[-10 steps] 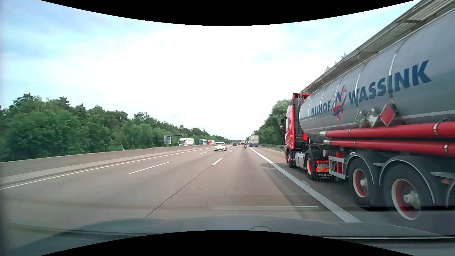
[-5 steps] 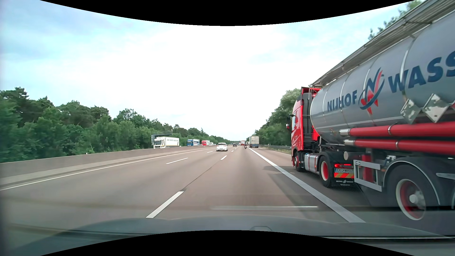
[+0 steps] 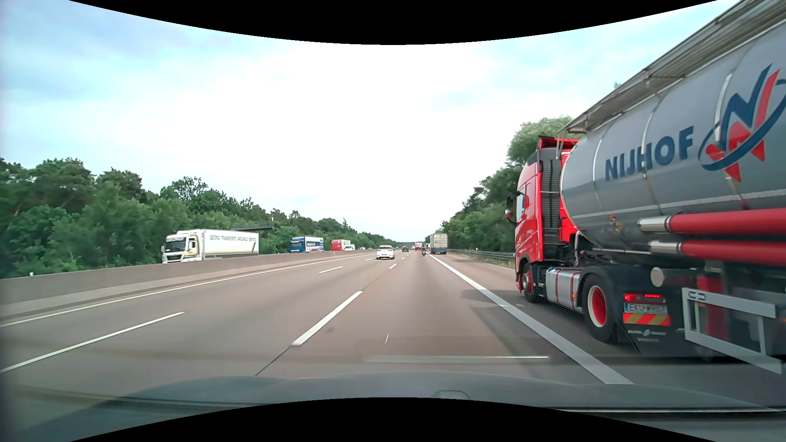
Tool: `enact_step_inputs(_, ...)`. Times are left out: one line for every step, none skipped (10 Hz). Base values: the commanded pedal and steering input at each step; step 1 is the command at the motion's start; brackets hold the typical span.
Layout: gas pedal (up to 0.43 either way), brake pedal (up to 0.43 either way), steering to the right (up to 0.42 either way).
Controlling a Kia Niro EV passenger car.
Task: Follow the waypoints while adhering to traffic rules and regulations
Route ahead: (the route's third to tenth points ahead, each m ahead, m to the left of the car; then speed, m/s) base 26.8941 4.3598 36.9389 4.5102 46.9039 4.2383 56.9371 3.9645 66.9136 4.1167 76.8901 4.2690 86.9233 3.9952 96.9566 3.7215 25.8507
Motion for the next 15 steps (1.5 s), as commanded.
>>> enact_step_inputs(0.118, 0.000, -0.003)
enact_step_inputs(0.118, 0.000, -0.003)
enact_step_inputs(0.118, 0.000, -0.003)
enact_step_inputs(0.118, 0.000, -0.003)
enact_step_inputs(0.118, 0.000, -0.003)
enact_step_inputs(0.118, 0.000, -0.003)
enact_step_inputs(0.118, 0.000, -0.003)
enact_step_inputs(0.118, 0.000, -0.003)
enact_step_inputs(0.118, 0.000, -0.003)
enact_step_inputs(0.118, 0.000, -0.003)
enact_step_inputs(0.118, 0.000, -0.003)
enact_step_inputs(0.118, 0.000, -0.003)
enact_step_inputs(0.118, 0.000, -0.003)
enact_step_inputs(0.118, 0.000, -0.003)
enact_step_inputs(0.118, 0.000, -0.003)
